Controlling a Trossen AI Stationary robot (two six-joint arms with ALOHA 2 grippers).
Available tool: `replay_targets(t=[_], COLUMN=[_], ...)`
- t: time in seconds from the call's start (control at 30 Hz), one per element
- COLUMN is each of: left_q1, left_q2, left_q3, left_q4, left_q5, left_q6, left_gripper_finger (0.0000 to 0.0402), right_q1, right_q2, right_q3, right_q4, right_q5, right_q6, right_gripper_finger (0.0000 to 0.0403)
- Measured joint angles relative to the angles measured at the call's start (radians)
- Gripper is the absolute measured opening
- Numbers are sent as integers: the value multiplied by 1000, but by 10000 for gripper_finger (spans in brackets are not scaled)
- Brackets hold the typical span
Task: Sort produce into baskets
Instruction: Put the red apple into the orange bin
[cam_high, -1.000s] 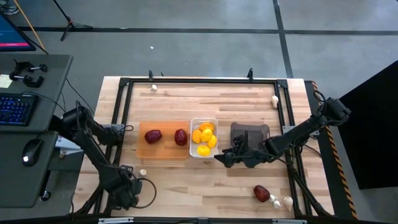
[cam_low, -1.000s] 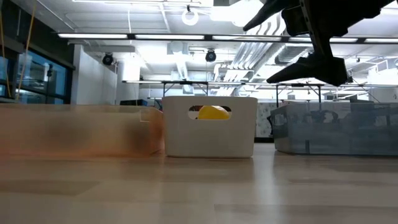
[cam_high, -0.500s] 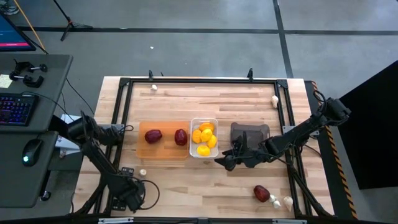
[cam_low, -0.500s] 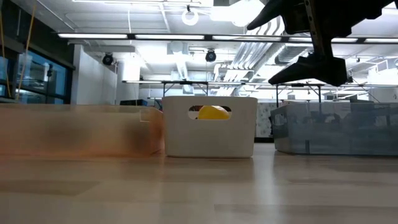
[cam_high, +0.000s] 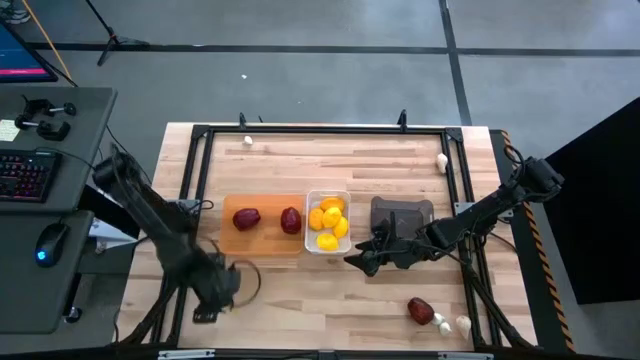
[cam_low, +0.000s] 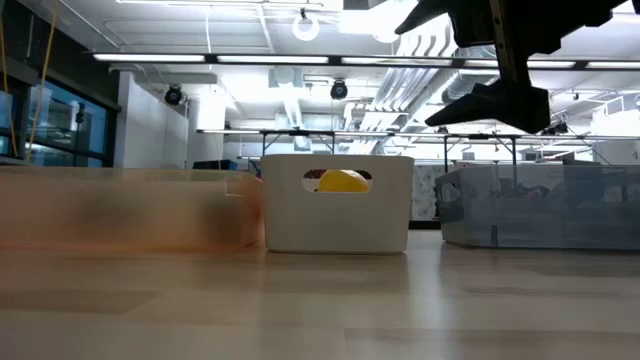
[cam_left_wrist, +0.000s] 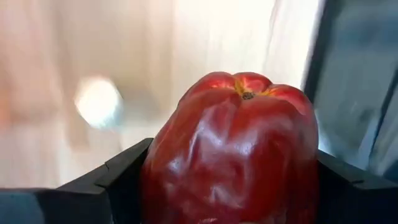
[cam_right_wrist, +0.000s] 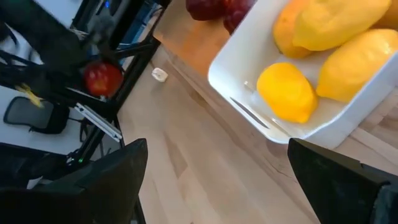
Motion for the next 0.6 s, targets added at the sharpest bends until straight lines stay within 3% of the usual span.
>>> replay_targets(t=[0.2, 0.3, 0.4, 0.6], left_q1=[134, 237, 362, 526], left_q2=[-208, -255, -266, -255], left_q3=[17, -2, -47, -213], left_q4=[4, 0, 51, 312], left_q5=[-421, -567, -584, -486], left_q6=[29, 64, 105, 127], left_gripper_finger=[296, 313, 320, 325], right_q1=[0, 0, 0, 0], right_q2=[0, 0, 0, 0], right_q3=[0, 0, 0, 0], right_q4=[15, 17, 20, 22], right_q5=[22, 46, 59, 79], right_q6=[-8, -7, -7, -9], right_gripper_finger=[378, 378, 378, 378])
